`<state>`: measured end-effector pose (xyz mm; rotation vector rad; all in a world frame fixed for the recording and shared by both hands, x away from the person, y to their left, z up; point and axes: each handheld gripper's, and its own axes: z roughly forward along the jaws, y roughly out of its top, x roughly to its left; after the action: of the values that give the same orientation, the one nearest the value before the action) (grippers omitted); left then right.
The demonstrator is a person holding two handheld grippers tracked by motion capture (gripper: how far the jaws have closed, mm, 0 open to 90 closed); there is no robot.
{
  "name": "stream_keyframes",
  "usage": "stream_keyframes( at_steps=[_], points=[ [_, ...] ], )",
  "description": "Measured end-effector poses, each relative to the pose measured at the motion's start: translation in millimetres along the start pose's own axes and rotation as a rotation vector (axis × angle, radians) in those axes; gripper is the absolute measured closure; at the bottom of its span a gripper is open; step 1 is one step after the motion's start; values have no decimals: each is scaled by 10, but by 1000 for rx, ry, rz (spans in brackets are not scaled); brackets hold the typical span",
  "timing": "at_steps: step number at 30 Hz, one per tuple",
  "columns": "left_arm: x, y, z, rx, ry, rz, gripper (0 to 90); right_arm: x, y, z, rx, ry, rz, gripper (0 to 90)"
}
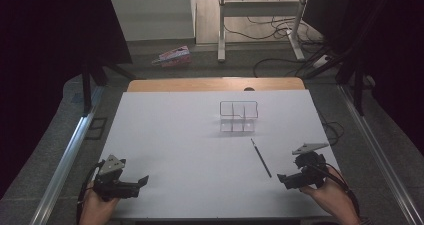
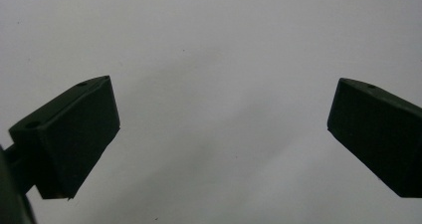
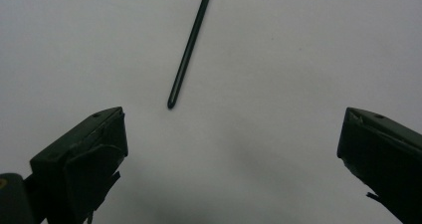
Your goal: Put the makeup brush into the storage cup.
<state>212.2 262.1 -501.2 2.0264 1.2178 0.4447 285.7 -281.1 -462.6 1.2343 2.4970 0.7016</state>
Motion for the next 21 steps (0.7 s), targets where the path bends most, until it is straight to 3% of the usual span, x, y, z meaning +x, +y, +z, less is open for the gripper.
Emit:
stream_keyframes(
  at_steps=[9, 21],
  points=[
    [-1, 1, 4, 5, -2, 0, 6, 16, 123, 32, 17, 11, -8, 0],
    [0, 0, 4, 4, -4, -1, 6, 36, 372, 144, 44, 0, -32, 72]
  ],
)
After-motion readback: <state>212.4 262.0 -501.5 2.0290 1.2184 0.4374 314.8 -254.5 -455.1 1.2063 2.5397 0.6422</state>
